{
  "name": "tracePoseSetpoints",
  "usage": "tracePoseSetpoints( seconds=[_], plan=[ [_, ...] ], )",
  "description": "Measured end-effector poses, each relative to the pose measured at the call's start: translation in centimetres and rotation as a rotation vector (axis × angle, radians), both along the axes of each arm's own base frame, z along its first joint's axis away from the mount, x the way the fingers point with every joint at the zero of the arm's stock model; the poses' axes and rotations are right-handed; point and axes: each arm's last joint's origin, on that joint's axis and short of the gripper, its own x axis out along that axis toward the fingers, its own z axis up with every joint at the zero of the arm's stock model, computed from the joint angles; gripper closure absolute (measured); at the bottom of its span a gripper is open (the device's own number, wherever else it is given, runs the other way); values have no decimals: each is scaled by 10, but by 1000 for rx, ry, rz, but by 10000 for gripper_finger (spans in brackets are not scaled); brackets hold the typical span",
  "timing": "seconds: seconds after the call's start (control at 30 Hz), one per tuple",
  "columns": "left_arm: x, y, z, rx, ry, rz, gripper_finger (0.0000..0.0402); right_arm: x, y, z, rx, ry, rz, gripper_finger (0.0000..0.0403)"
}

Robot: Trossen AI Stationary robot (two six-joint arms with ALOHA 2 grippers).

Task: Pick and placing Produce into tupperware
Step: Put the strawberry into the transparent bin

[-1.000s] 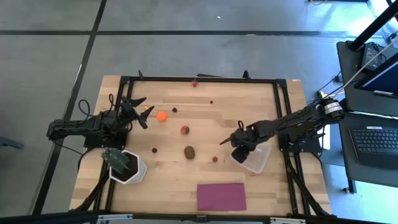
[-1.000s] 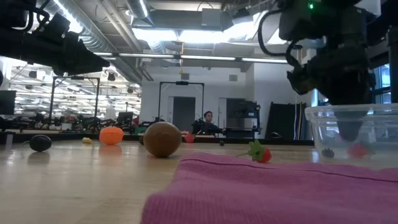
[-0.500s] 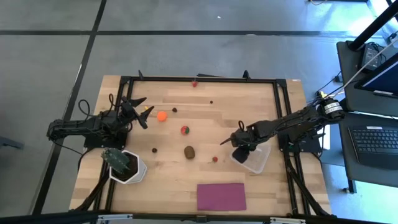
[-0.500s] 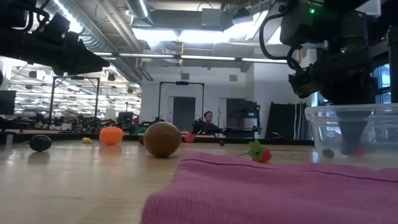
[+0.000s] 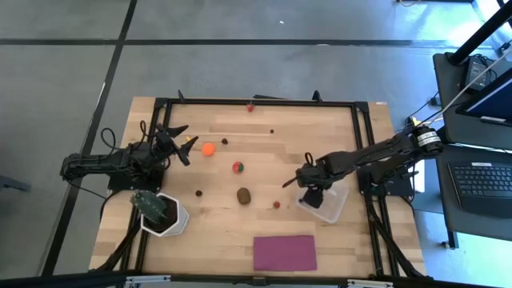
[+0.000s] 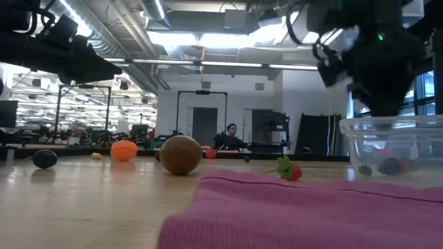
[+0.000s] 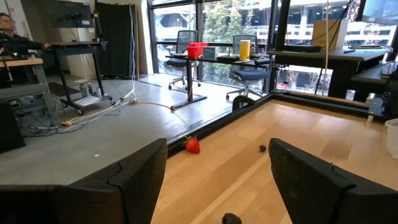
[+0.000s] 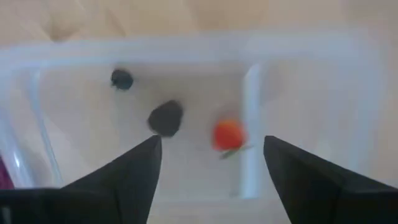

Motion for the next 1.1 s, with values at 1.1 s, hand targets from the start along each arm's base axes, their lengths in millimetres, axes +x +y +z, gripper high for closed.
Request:
tracePoseSetpoints(
  seconds=[1.1],
  plan=[
    [0,0,0,0,0,0,127,101,40,-42,-40,-352,1019,118]
  ],
)
